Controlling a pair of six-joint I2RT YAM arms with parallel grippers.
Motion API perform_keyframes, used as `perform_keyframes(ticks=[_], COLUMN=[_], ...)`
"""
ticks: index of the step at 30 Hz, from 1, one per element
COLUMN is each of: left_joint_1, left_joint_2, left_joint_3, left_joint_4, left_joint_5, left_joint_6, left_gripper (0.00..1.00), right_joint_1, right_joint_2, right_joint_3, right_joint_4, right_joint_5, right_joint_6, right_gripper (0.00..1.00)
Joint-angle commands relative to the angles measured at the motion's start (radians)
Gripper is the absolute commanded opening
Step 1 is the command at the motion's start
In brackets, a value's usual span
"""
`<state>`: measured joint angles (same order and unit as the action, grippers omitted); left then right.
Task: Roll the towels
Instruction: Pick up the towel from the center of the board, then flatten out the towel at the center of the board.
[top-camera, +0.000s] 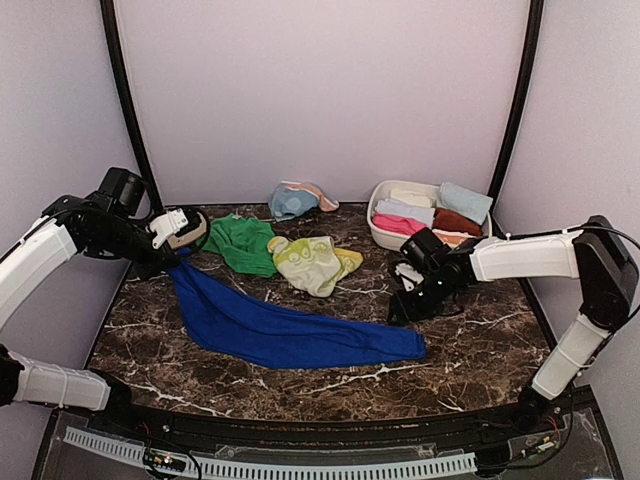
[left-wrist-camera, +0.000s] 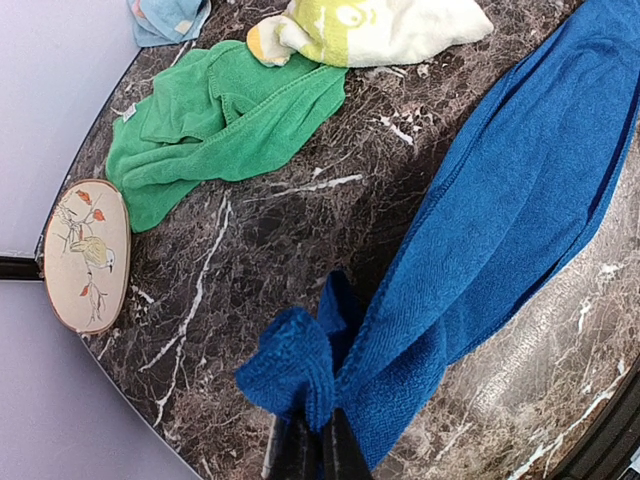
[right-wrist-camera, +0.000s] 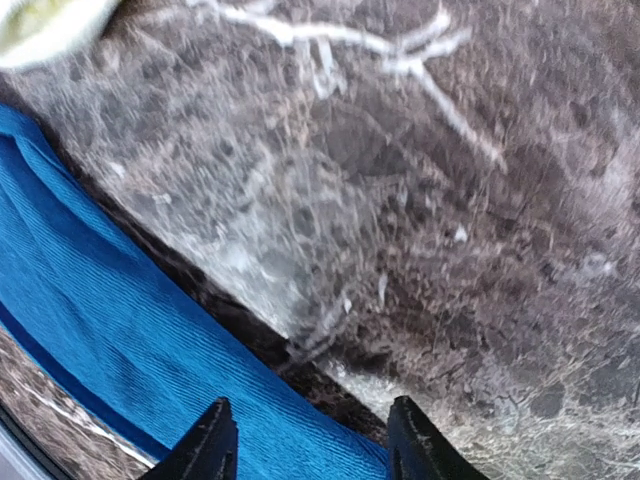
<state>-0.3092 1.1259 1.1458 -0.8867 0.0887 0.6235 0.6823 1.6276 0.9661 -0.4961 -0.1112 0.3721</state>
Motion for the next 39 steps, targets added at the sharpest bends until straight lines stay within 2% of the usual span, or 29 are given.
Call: perform_keyframes(ticks=[1, 11, 22, 31, 36, 39], left_joint_1=[0.008, 0.008, 0.008, 0.007, 0.01, 0.014], left_joint_2=[0.005, 0.023, 0.024, 0.015, -0.009, -0.032], left_joint_3=[-0.015, -0.011, -0.009, -0.022, -0.033, -0.032], left_joint_4=[0.013, 0.012, 0.005, 0.026, 0.067, 0.076], left_joint_5=[0.006, 0.015, 0.007, -0.034, -0.081, -0.064], left_joint_6=[0.004, -0.001, -0.004, -0.001, -0.009, -0.016], left_gripper=[0.0, 0.0, 0.0, 0.0, 0.0, 0.0], right_joint_1=[0.011, 0.013, 0.013, 0.013, 0.006, -0.006], right_joint_2=[-0.006, -0.098, -0.147, -0.192, -0.301, -0.379], right_joint_3=[-0.053, -0.133, -0.096, -0.041, 0.049, 0.094], right_joint_4=[-0.01, -0.014, 0.001, -0.068, -0.127, -0.145], right_joint_5=[-0.011, 0.022, -0.022, 0.013, 0.094, 0.127], right_joint_6=[-0.03, -0.015, 0.001, -0.003, -0.008, -0.003], right_gripper=[0.49, 0.44, 0.01, 0.0, 0.0, 0.0])
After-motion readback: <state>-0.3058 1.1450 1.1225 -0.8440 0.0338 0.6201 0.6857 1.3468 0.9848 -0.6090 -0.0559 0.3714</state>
